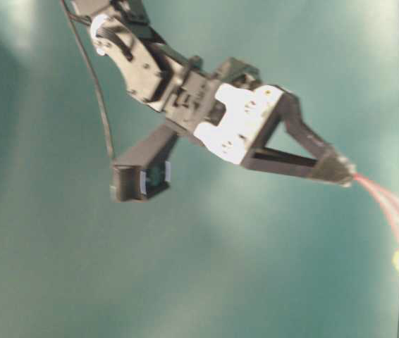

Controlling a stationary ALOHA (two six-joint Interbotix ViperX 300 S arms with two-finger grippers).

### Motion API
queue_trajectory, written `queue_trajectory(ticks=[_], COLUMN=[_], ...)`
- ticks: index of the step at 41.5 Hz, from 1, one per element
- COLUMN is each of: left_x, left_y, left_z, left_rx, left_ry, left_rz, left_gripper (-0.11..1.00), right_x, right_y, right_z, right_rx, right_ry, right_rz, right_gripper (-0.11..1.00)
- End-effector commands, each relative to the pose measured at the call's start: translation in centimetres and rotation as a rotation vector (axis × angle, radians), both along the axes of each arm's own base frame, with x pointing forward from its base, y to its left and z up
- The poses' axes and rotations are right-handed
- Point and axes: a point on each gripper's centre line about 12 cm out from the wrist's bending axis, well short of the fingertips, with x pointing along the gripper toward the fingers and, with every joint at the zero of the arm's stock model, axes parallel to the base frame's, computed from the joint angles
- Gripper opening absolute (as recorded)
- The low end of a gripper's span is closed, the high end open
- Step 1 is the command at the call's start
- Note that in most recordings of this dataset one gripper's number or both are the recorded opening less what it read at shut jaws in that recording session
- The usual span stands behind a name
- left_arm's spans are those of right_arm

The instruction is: Scoop the yellow hexagonal prism block from the bowl with a spoon using the right arm.

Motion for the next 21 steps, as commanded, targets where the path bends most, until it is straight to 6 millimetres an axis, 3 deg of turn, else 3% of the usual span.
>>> queue_trajectory(ticks=[1, 12, 21], left_x=[0.2, 0.2, 0.2], left_y=[0.0, 0.0, 0.0], left_z=[0.7, 0.6, 0.6], left_rx=[0.0, 0.0, 0.0], left_ry=[-0.017, -0.009, -0.002], left_rz=[0.001, 0.0, 0.0], left_gripper=[0.0, 0.0, 0.0], right_x=[-0.2, -1.3, -3.6], right_y=[0.3, 0.7, 1.1], right_z=[2.9, 7.3, 11.2], right_rx=[-0.011, -0.052, -0.08], right_ry=[-0.082, -0.249, -0.398], right_rz=[0.002, 0.002, -0.009], right_gripper=[0.23, 0.23, 0.23])
